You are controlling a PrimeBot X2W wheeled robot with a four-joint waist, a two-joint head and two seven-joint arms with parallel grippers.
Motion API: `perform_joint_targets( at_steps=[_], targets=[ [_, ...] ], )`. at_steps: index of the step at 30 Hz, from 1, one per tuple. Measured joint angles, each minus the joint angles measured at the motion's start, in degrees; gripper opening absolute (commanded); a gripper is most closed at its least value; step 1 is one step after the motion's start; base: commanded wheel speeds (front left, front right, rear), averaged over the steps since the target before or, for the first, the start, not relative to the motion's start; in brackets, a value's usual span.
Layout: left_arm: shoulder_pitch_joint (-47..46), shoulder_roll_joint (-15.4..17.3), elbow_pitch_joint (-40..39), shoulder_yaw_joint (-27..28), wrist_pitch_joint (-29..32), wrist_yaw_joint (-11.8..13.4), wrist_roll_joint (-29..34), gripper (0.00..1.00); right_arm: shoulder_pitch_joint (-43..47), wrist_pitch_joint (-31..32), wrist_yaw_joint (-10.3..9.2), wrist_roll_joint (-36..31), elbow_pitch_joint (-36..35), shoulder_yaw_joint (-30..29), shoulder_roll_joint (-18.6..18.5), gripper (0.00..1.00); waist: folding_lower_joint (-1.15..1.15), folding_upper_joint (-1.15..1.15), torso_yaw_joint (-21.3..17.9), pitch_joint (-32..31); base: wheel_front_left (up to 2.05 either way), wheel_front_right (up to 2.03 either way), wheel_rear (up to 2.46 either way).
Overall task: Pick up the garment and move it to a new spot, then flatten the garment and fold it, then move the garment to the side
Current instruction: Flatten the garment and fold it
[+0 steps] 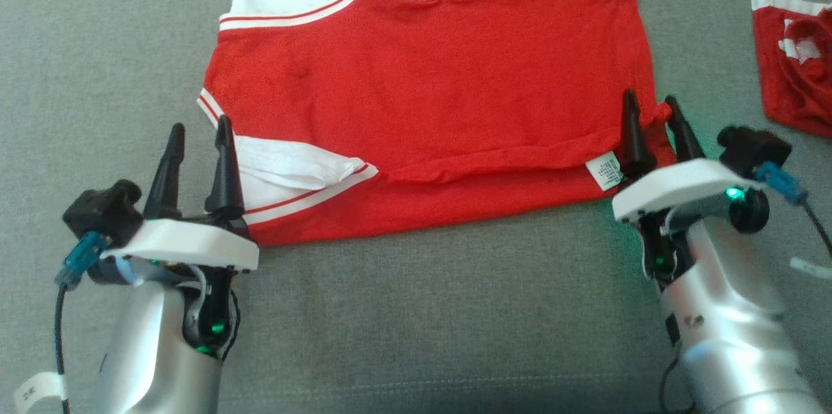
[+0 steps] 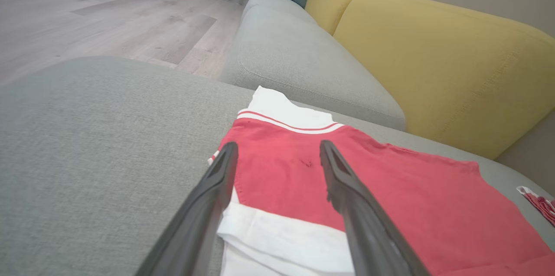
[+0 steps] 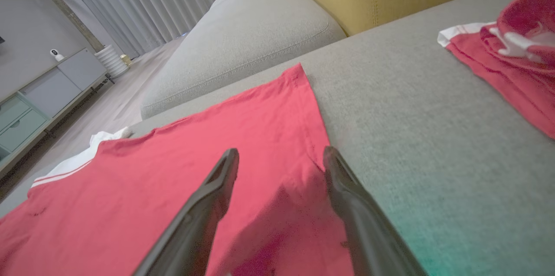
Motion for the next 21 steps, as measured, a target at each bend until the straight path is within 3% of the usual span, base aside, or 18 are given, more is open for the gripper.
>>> perform_joint_targets(
  at_steps=[6,11,21],
  targets=[
    [1.5,-0.1,-1.4,1.2,0.0,-0.5,0.0,1.0,-3.7,-1.0,0.0,-1.5,2.5,-2.3,-0.1,1.0,0.0,0.0,0.8,-0.9,0.0,0.0,0.0],
    [7.1,0.1,-2.2,1.6,0.6,-1.0,-0.4,1.0,-3.5,-1.4,0.0,-4.4,0.4,-4.2,-0.1,1.0,0.0,0.0,0.9,-2.0,0.0,0.0,0.0],
    [16.2,2.6,-8.4,1.1,13.9,0.4,-2.7,1.0,6.7,-1.5,0.0,-6.6,-12.2,-5.1,-0.1,1.0,0.0,0.0,0.1,-2.8,0.0,0.0,0.0]
  ],
)
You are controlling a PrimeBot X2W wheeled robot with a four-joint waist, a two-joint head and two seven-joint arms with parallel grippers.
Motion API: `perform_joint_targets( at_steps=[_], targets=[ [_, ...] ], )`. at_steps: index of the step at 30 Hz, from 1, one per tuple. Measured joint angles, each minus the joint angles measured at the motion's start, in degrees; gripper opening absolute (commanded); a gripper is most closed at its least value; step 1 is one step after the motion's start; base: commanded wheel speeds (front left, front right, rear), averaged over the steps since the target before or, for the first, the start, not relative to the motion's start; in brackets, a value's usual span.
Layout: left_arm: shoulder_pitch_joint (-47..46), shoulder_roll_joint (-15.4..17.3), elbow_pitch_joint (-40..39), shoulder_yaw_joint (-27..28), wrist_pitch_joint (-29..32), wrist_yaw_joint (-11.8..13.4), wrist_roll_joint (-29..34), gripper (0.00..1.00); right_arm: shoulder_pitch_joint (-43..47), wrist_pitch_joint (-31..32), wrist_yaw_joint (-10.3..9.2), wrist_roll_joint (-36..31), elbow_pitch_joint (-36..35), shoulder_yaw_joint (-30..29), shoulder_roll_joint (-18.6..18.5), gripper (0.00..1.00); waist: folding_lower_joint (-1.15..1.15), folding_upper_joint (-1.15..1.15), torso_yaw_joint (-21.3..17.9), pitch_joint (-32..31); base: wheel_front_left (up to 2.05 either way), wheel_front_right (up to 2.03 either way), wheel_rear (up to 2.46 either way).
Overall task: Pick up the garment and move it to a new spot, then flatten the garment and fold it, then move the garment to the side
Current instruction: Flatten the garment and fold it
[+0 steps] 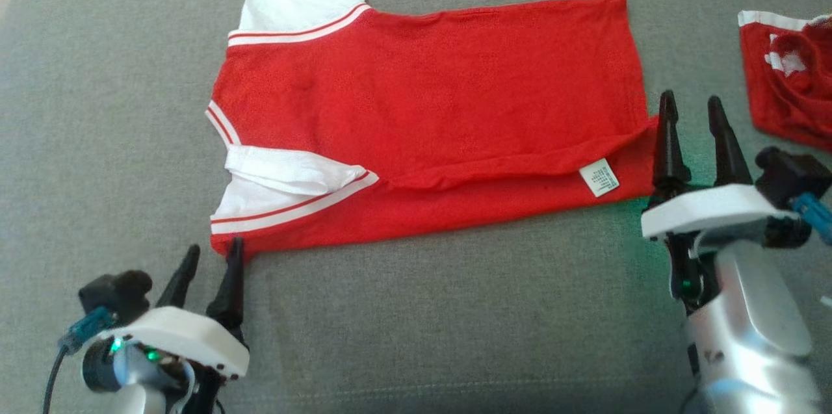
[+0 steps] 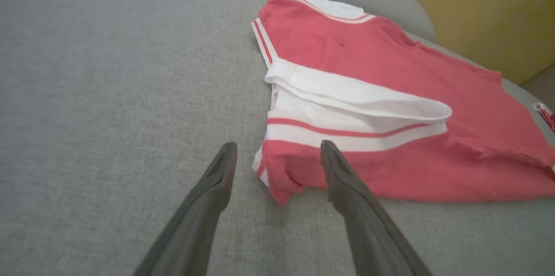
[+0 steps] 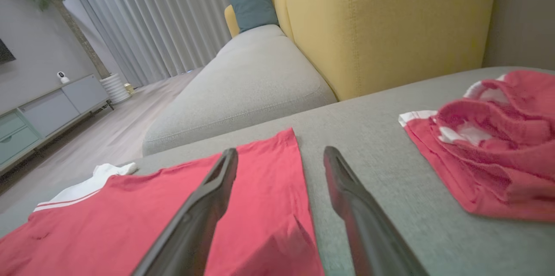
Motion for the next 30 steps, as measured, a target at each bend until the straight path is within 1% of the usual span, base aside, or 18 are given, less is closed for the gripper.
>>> perform_joint_targets(
  at_steps=[3,6,10,14,20,21,22,23,24,28,30],
  targets=[
    [1.1,0.1,-1.3,-0.1,3.9,1.5,-0.5,1.0,2.0,0.0,0.0,0.8,-2.4,0.4,0.0,1.0,0.0,0.0,-0.5,0.4,0.0,0.0,0.0],
    [1.2,0.3,-2.3,0.3,5.3,2.3,-1.3,1.0,2.4,0.0,0.0,1.3,-4.2,1.1,0.0,1.0,0.0,0.0,-1.3,1.0,0.0,0.0,0.0],
    [0.9,0.3,-2.6,1.0,6.7,2.8,-2.2,1.0,2.4,0.0,0.0,1.8,-5.5,1.5,0.0,1.0,0.0,0.0,-2.3,1.8,0.0,0.0,0.0],
    [0.8,0.6,-1.3,1.5,7.7,3.7,-2.4,1.0,2.4,0.1,0.0,2.1,-6.1,1.6,0.0,1.0,0.0,0.0,-3.3,2.3,0.0,0.0,0.0],
    [-0.1,0.9,-0.3,1.7,8.0,3.8,-3.4,1.0,2.8,1.1,0.0,2.0,-6.4,1.4,0.0,1.0,0.0,0.0,-4.0,2.5,0.0,0.0,0.0],
    [-0.5,0.9,0.1,1.6,8.0,3.8,-3.6,0.8,3.2,1.6,0.0,1.9,-6.4,1.4,0.0,1.0,0.0,0.0,-4.0,2.5,0.0,0.0,0.0],
    [-0.7,0.9,0.3,1.5,8.0,3.7,-3.6,0.4,3.7,2.2,0.0,1.6,-6.4,1.4,0.0,1.0,0.0,0.0,-4.1,2.5,0.0,0.0,0.0],
    [-0.8,0.9,0.5,1.4,8.1,3.7,-3.6,0.1,4.3,3.0,0.0,1.4,-6.2,1.4,0.0,1.0,0.0,0.0,-4.1,2.5,0.0,0.0,0.0],
    [-0.8,0.9,0.7,1.3,8.5,3.6,-3.6,0.0,4.9,3.9,0.0,1.0,-6.0,1.4,0.0,1.0,0.0,0.0,-4.1,2.5,0.0,0.0,0.0],
    [-0.8,0.8,0.6,1.2,8.4,3.2,-4.0,0.0,6.4,8.3,0.0,0.5,-4.2,1.5,0.0,1.0,0.0,0.0,-3.8,2.4,0.0,0.0,0.0],
    [-0.8,0.8,0.5,1.2,8.1,3.2,-4.0,0.0,6.5,9.1,0.0,0.5,-3.9,1.5,0.0,1.0,0.0,0.0,-3.7,2.4,0.0,0.0,0.0]
  ],
)
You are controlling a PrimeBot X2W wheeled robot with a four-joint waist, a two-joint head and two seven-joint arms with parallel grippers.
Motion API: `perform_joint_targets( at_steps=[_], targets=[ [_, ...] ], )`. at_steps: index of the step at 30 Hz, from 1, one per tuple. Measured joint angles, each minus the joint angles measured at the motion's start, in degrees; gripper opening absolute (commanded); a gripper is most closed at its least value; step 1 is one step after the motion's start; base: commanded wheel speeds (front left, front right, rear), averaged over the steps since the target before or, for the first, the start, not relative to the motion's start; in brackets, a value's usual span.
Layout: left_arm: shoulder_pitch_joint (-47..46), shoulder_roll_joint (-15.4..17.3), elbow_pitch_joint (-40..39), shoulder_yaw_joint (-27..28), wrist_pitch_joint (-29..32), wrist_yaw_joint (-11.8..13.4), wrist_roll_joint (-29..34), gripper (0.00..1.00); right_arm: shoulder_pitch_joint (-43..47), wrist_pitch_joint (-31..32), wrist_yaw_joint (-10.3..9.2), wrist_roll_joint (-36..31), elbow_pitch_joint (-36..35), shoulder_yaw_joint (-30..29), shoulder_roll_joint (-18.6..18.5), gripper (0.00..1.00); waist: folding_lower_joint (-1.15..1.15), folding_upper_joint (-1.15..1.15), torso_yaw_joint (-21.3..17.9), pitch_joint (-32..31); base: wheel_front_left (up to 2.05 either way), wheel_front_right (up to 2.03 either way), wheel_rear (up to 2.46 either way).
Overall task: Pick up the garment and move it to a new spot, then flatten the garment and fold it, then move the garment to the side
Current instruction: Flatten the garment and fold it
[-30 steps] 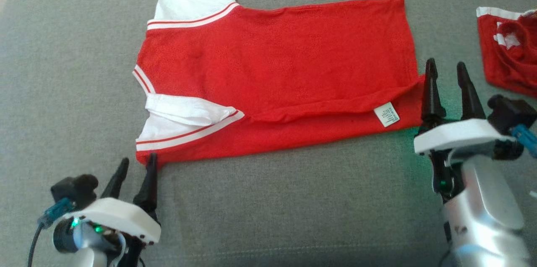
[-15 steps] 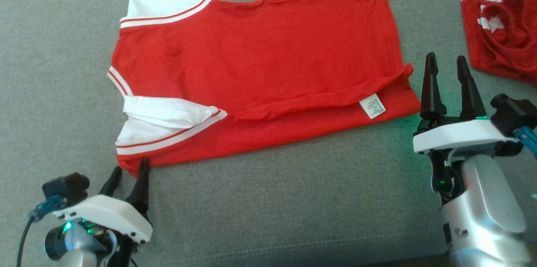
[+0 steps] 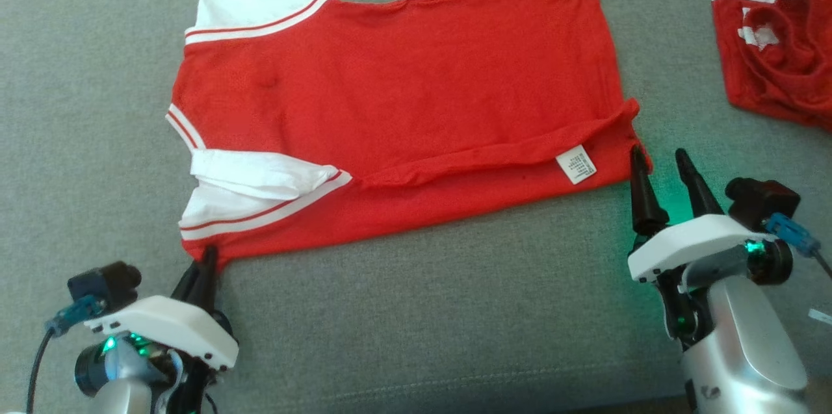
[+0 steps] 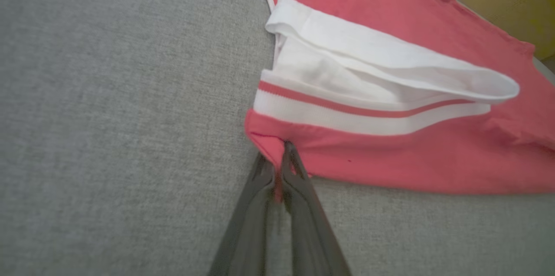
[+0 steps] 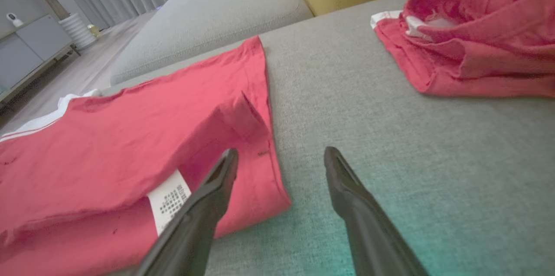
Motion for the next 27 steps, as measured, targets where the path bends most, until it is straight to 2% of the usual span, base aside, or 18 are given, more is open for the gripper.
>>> perform_joint_targets(
  at_steps=[10,11,12,14,15,21,27],
  targets=[
    [0.0,-0.1,-2.4,-1.1,-1.5,0.0,0.0,0.0,-1.1,5.6,0.0,-0.5,6.0,-0.2,0.0,1.0,0.0,0.0,2.3,-0.4,0.0,0.0,0.0],
    [0.0,-0.1,-2.5,-1.3,-1.8,0.0,0.0,0.0,-1.4,5.9,0.0,-0.4,6.4,-0.2,0.0,0.96,0.0,0.0,2.5,-0.4,0.0,0.0,0.0],
    [0.0,-0.2,-2.6,-1.5,-1.8,0.0,0.0,0.0,-2.0,6.0,0.0,-0.3,6.9,-0.2,0.0,0.59,0.0,0.0,2.6,-0.5,0.0,0.0,0.0],
    [0.0,-0.3,-2.7,-1.6,-2.3,0.0,0.0,0.0,-3.0,7.0,0.0,0.6,8.1,0.1,-0.1,0.13,0.0,0.0,2.9,-0.8,0.0,0.0,0.0],
    [0.0,-0.3,-2.7,-1.6,-2.3,0.0,0.0,0.0,-3.3,7.5,0.0,1.2,8.4,0.3,-0.1,0.0,0.0,0.0,3.0,-1.0,0.0,0.0,0.0],
    [-0.7,0.2,-4.2,-1.8,-2.3,-0.5,0.0,0.0,-3.6,8.6,0.0,2.0,8.5,0.1,0.0,0.0,0.0,0.0,2.9,-2.3,0.0,0.0,0.0],
    [-1.1,2.1,-9.5,-1.8,-1.6,-0.6,0.1,0.0,-3.0,11.9,0.0,1.5,2.1,-1.7,0.1,0.0,0.0,0.0,2.3,-3.9,0.0,0.0,0.0]
  ],
)
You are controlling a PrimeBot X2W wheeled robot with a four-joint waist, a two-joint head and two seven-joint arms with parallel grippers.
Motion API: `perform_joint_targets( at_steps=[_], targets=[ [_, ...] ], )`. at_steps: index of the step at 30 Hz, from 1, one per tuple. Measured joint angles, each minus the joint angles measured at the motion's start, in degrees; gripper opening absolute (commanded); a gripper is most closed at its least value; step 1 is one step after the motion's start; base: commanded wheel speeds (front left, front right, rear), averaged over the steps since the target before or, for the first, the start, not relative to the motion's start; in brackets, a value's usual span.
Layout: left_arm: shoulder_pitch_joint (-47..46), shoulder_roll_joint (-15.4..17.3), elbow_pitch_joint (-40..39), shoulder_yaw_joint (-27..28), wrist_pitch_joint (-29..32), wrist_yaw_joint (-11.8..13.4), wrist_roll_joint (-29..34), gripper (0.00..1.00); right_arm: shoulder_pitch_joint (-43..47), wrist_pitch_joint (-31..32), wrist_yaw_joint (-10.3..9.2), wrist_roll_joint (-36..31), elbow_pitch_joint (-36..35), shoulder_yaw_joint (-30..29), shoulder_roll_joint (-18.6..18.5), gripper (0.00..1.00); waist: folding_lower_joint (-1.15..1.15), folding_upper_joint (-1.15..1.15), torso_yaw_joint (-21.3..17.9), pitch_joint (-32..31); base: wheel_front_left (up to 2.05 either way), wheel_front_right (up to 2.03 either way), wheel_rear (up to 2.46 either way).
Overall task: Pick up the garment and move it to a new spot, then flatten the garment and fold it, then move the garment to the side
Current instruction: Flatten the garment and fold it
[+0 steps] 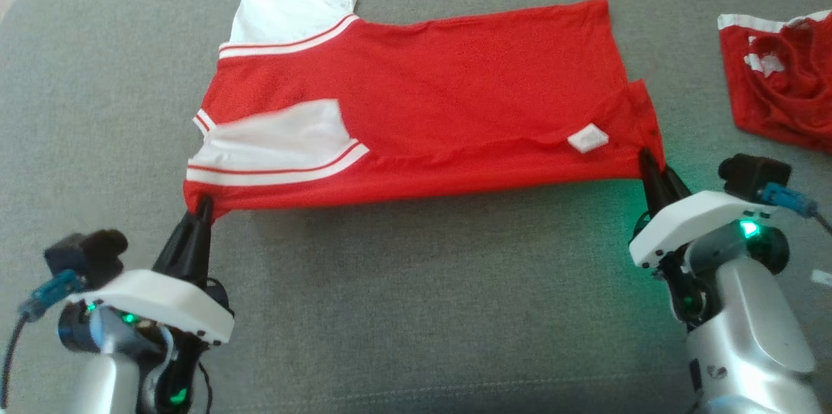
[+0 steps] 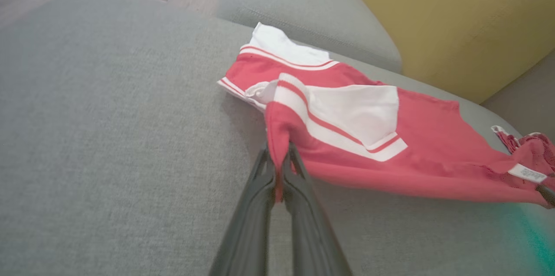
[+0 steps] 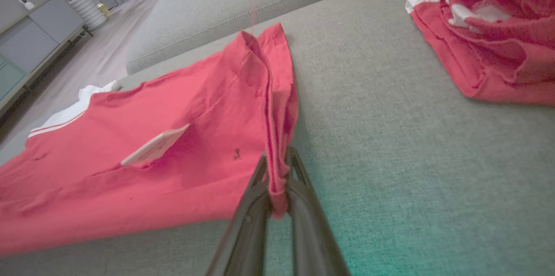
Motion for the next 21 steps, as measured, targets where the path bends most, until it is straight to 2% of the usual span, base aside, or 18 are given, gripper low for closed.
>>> perform_joint_targets(
  at_steps=[5,10,15,21],
  targets=[
    [2.1,1.3,-6.0,-0.5,2.6,0.0,0.0,0.0,4.3,6.0,0.0,0.0,-7.6,-0.8,0.0,0.0,0.0,0.0,-0.2,-1.2,0.0,0.0,0.0],
    [11.0,1.5,-9.8,-2.3,5.6,0.3,-0.1,0.0,13.6,11.8,0.0,1.4,-14.2,-1.9,0.1,0.0,0.0,0.0,-0.1,-2.0,0.0,0.0,0.0],
    [15.8,1.0,-10.2,-3.2,5.8,0.8,-0.7,0.0,18.3,13.6,0.0,1.8,-16.6,-3.4,0.1,0.0,0.0,0.0,0.1,-2.5,0.0,0.0,0.0],
    [16.7,0.6,-8.0,-3.3,4.9,1.0,-1.7,0.0,20.3,14.2,0.0,2.1,-18.4,-3.9,0.2,0.0,0.0,0.0,0.2,-3.0,0.0,0.0,0.0]
  ],
)
